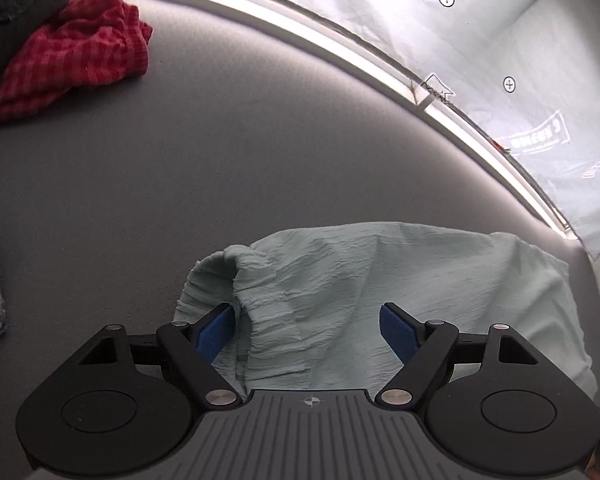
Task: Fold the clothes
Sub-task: 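Move the left tool to the gathered elastic waistband of the garment, then grasp the elastic waistband with the left tool and pull it straight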
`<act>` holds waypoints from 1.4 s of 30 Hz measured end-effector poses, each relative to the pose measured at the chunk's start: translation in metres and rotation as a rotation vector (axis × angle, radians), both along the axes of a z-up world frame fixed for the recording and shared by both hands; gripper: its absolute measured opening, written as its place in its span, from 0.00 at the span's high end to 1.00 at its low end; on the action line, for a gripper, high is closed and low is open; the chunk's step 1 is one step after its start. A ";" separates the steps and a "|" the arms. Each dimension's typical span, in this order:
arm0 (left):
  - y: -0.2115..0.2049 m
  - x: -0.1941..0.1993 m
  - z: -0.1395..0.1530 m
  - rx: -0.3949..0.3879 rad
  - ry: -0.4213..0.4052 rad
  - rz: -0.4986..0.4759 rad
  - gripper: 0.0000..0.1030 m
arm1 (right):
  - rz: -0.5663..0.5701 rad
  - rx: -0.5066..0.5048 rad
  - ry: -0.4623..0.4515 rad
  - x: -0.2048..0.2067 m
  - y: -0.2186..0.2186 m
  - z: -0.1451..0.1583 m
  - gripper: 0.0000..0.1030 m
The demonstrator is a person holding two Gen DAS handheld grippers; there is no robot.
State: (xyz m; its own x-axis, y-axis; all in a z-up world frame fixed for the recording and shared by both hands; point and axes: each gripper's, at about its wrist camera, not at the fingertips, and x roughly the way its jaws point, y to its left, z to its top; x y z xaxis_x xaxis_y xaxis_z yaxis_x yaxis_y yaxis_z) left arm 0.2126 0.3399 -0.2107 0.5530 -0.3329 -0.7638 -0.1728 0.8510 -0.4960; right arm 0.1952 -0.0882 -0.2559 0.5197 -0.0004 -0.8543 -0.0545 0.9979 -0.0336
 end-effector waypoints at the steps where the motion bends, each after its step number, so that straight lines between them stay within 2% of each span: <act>1: 0.002 0.001 -0.001 -0.019 0.000 0.002 0.21 | -0.005 0.001 0.002 -0.001 0.000 -0.001 0.30; 3: 0.001 0.007 -0.001 -0.030 0.011 0.012 0.29 | -0.021 0.014 0.016 -0.001 -0.002 -0.006 0.30; 5: -0.007 0.010 0.001 0.029 0.040 0.033 0.50 | -0.039 0.026 0.034 0.000 -0.004 -0.010 0.29; 6: -0.014 0.012 0.001 0.076 0.060 0.043 0.57 | -0.044 0.026 0.037 0.001 -0.004 -0.010 0.29; 8: -0.023 0.013 0.001 0.128 0.078 0.051 0.89 | -0.057 0.021 0.037 0.001 -0.003 -0.011 0.26; 9: -0.027 0.013 0.000 0.151 0.091 0.075 0.93 | -0.060 0.020 0.034 0.000 -0.003 -0.011 0.26; 11: -0.027 0.011 0.002 0.159 0.087 0.114 0.95 | -0.061 0.018 0.030 -0.002 -0.003 -0.011 0.26; 14: -0.013 0.014 0.009 0.151 0.079 0.188 0.96 | -0.069 0.017 0.025 -0.005 -0.006 -0.010 0.26; 19: 0.025 0.028 0.023 0.111 0.075 0.254 0.96 | -0.111 0.031 0.034 -0.006 -0.012 -0.009 0.22; 23: 0.041 0.045 0.031 0.148 0.089 0.260 0.96 | -0.134 0.051 0.035 -0.007 -0.016 -0.007 0.22; 26: 0.050 0.057 0.029 0.172 0.112 0.263 0.96 | -0.135 0.041 0.024 -0.009 -0.015 -0.005 0.22; 31: 0.071 0.072 0.013 0.094 0.157 0.303 0.96 | -0.130 0.028 0.008 -0.012 -0.012 -0.002 0.22; 37: 0.087 0.081 -0.003 0.056 0.200 0.347 0.92 | -0.119 0.004 0.013 -0.015 -0.011 -0.001 0.20; 39: 0.087 0.079 0.002 0.065 0.193 0.323 0.88 | -0.122 0.005 0.013 -0.017 -0.012 0.001 0.20; 40: 0.087 0.077 0.005 0.070 0.189 0.310 0.75 | -0.124 0.006 0.012 -0.018 -0.013 0.001 0.20; 41: 0.085 0.073 0.011 0.103 0.179 0.307 0.52 | -0.125 0.006 0.009 -0.020 -0.013 0.002 0.19; 42: 0.082 0.068 0.017 0.142 0.168 0.305 0.42 | -0.124 0.005 0.001 -0.022 -0.014 0.004 0.18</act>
State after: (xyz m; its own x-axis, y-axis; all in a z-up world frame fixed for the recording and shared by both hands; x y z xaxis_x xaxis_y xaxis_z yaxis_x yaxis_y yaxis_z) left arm 0.2804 0.4218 -0.1933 0.4731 -0.0560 -0.8792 -0.4981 0.8062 -0.3194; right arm 0.1732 -0.1024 -0.2515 0.5155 -0.0604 -0.8548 0.0691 0.9972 -0.0288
